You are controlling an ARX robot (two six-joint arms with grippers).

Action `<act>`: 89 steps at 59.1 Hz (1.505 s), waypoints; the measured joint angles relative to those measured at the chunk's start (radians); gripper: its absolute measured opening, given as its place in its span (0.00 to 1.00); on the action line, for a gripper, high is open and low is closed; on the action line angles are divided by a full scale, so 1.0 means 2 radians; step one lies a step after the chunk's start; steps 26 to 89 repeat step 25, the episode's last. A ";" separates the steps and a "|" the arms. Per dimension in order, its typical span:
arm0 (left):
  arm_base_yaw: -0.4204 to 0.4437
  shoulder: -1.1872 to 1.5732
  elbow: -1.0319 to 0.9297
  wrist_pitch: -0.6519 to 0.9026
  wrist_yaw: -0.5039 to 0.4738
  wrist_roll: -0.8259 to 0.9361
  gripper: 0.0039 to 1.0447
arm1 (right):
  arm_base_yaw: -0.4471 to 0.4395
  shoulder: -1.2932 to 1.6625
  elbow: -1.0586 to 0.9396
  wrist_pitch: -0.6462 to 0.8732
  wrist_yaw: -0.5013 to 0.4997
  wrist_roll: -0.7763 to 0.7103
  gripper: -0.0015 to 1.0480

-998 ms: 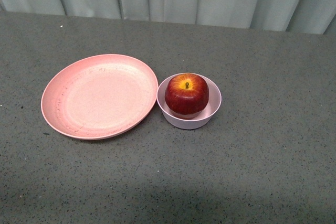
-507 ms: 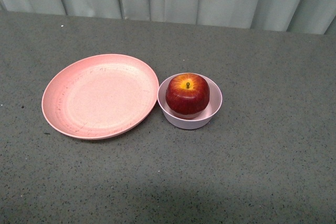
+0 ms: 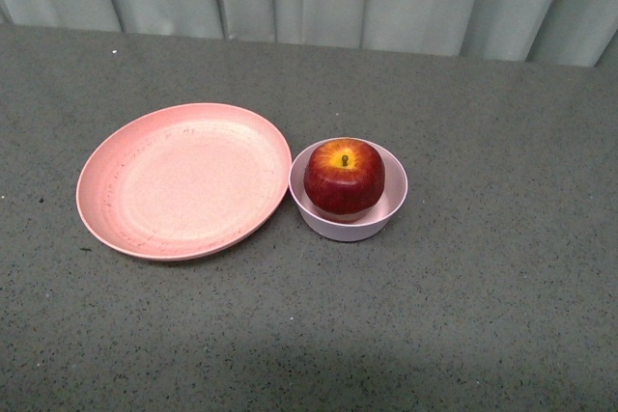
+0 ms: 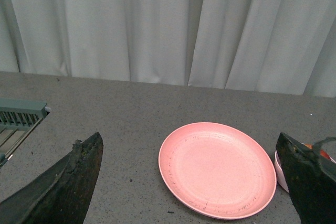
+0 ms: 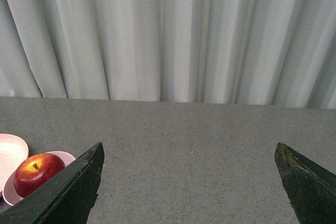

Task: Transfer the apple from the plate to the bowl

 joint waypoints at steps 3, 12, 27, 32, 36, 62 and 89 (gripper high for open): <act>0.000 0.000 0.000 0.000 0.000 0.000 0.94 | 0.000 0.000 0.000 0.000 0.000 0.000 0.91; 0.000 0.000 0.000 0.000 0.000 0.000 0.94 | 0.000 0.000 0.000 0.000 0.000 0.000 0.91; 0.000 0.000 0.000 0.000 0.000 0.000 0.94 | 0.000 0.000 0.000 0.000 0.000 0.000 0.91; 0.000 0.000 0.000 0.000 0.000 0.000 0.94 | 0.000 0.000 0.000 0.000 0.000 0.000 0.91; 0.000 0.000 0.000 0.000 0.000 0.000 0.94 | 0.000 0.000 0.000 0.000 0.000 0.000 0.91; 0.000 0.000 0.000 0.000 0.000 0.000 0.94 | 0.000 0.000 0.000 0.000 0.000 0.000 0.91; 0.000 0.000 0.000 0.000 0.000 0.000 0.94 | 0.000 0.000 0.000 0.000 0.000 0.000 0.91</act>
